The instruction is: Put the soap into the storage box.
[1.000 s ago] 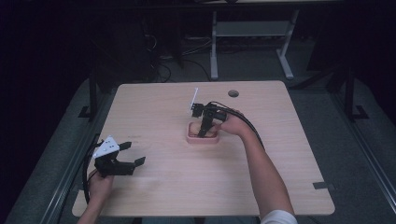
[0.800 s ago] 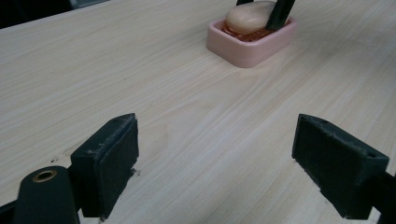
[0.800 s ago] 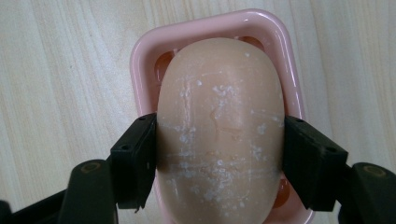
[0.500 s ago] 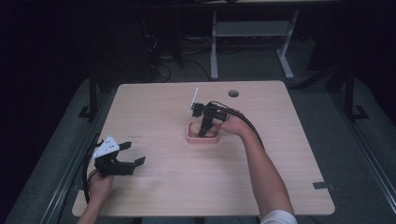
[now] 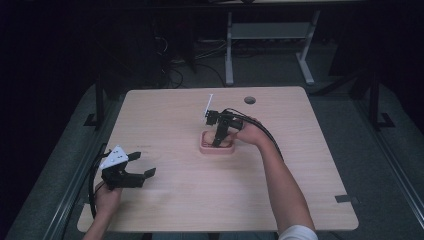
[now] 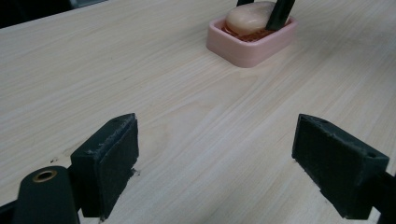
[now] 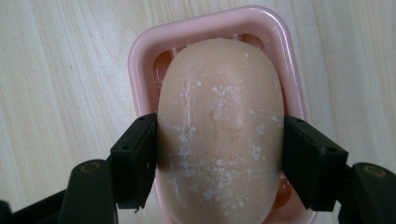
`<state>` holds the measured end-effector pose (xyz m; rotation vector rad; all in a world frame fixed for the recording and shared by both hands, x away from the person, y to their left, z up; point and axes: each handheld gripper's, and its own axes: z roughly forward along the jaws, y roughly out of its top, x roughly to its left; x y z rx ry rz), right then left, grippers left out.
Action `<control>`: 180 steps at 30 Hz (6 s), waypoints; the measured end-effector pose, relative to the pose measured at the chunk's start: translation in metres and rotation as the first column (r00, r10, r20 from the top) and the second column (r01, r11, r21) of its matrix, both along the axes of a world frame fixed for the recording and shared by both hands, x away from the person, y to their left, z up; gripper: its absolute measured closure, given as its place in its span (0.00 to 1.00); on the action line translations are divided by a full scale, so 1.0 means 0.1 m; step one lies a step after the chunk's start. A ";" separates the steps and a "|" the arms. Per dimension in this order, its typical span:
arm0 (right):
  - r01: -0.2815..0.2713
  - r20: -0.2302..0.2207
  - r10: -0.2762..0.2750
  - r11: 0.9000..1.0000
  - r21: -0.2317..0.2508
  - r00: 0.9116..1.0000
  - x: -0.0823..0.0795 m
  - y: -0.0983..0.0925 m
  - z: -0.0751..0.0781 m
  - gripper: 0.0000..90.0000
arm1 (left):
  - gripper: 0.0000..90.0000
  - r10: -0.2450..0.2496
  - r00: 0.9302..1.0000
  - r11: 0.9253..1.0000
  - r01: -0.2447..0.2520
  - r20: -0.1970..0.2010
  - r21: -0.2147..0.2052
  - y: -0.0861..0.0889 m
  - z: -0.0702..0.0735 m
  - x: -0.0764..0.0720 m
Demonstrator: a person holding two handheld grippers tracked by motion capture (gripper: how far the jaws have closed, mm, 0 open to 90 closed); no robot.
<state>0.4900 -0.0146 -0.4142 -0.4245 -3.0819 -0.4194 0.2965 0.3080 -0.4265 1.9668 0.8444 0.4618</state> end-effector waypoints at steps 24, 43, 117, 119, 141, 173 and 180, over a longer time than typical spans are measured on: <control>0.015 0.013 -0.016 0.998 0.059 1.000 -0.01 -0.07 0.14 0.40 | 0.16 -0.001 1.000 1.000 0.001 0.002 0.005 0.00 0.00 0.00; 0.043 0.005 -0.044 0.997 0.066 0.999 -0.06 -0.23 0.18 0.36 | 0.16 0.000 1.000 1.000 0.000 -0.003 0.007 0.00 0.00 0.00; 0.130 0.013 -0.132 0.984 0.124 0.991 -0.51 -0.95 0.22 0.33 | 0.16 0.004 1.000 1.000 -0.004 -0.012 0.015 0.00 -0.01 0.00; 0.132 0.010 -0.134 0.983 0.124 0.991 -0.53 -0.97 0.20 0.33 | 0.16 0.004 1.000 1.000 -0.003 -0.013 0.015 0.00 -0.01 0.00; 0.179 -0.014 -0.179 0.972 0.152 0.984 -0.71 -1.25 0.07 0.32 | 0.16 0.004 1.000 1.000 -0.004 -0.016 0.020 -0.01 -0.02 0.01; 0.243 -0.021 -0.244 0.952 0.186 0.970 -1.02 -1.66 -0.11 0.31 | 0.16 0.001 1.000 1.000 -0.001 -0.023 0.030 -0.02 -0.04 0.01; 0.264 -0.021 -0.266 0.944 0.197 0.964 -1.12 -1.75 -0.16 0.30 | 0.16 -0.003 1.000 0.999 0.004 -0.018 0.036 -0.02 -0.04 0.01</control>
